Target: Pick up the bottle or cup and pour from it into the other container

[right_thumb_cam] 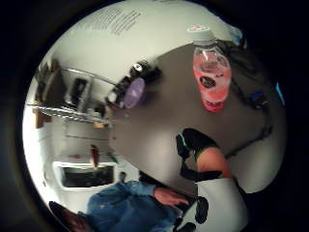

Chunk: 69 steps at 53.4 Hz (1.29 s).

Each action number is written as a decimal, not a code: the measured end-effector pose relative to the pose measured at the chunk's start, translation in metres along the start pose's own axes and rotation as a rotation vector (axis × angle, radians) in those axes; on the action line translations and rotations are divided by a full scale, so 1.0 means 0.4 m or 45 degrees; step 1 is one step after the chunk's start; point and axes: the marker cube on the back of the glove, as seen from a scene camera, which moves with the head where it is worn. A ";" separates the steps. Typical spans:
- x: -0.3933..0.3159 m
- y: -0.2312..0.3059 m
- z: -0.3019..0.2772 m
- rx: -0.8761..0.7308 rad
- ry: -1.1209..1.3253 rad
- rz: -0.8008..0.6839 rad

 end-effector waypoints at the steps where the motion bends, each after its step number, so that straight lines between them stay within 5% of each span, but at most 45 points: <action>1: -0.001 0.001 -0.002 -0.002 0.006 -0.002; 36: 0.193 0.012 -0.102 0.032 0.069 0.100; 69: 0.367 -0.103 0.155 0.138 -0.947 0.126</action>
